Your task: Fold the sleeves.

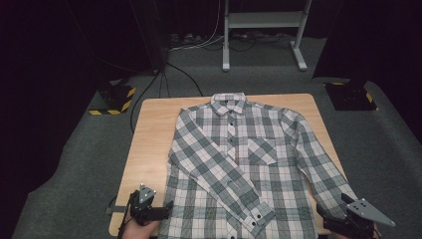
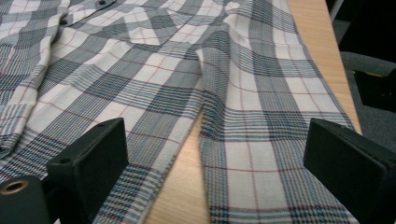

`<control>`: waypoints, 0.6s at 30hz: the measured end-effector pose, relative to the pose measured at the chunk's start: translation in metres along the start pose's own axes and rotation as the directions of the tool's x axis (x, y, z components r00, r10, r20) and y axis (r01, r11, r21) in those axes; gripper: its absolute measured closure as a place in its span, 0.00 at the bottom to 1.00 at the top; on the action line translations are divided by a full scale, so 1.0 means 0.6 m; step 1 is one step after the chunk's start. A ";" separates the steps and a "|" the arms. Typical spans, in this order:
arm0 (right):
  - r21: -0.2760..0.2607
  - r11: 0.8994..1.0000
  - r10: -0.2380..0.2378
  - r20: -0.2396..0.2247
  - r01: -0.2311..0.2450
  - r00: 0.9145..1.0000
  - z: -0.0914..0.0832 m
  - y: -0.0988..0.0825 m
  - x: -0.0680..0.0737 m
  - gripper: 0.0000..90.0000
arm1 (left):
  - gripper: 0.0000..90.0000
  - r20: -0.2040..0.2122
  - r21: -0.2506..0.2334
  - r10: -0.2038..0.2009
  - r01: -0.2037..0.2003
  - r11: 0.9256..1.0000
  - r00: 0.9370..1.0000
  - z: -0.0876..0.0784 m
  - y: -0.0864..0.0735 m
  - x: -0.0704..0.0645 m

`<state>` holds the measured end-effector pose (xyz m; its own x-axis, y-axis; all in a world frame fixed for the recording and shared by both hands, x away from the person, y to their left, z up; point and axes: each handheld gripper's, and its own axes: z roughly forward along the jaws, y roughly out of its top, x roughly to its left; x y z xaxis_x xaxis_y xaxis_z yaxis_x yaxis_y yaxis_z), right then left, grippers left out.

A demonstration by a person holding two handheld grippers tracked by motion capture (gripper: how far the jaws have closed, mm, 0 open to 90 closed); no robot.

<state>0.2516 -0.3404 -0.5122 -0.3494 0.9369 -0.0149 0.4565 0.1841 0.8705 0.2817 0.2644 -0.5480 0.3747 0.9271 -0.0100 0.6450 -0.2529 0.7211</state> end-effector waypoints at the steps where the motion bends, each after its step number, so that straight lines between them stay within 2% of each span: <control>1: -0.001 1.000 0.006 0.004 -0.006 1.000 -0.001 -0.001 -0.004 0.07 | 0.01 0.000 0.000 0.000 0.000 1.000 1.000 0.000 0.000 0.000; 8: 0.007 0.999 0.038 0.043 -0.039 0.998 -0.004 -0.009 -0.026 0.10 | 0.01 0.001 0.000 0.003 -0.003 1.000 1.000 0.000 0.000 0.000; 10: 0.017 0.997 0.068 0.066 -0.069 0.995 -0.004 -0.014 -0.039 0.13 | 0.01 0.001 0.001 0.003 -0.003 1.000 1.000 0.000 0.000 0.000; 18: 0.059 0.990 0.117 0.132 -0.125 0.984 0.000 -0.032 -0.066 0.20 | 0.01 0.002 0.000 0.002 -0.002 1.000 1.000 0.000 0.000 0.000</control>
<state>0.2568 -0.3809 -0.5284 -0.1830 0.9829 0.0220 0.5441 0.0826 0.8349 0.2821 0.2644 -0.5479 0.3770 0.9262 -0.0096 0.6444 -0.2548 0.7210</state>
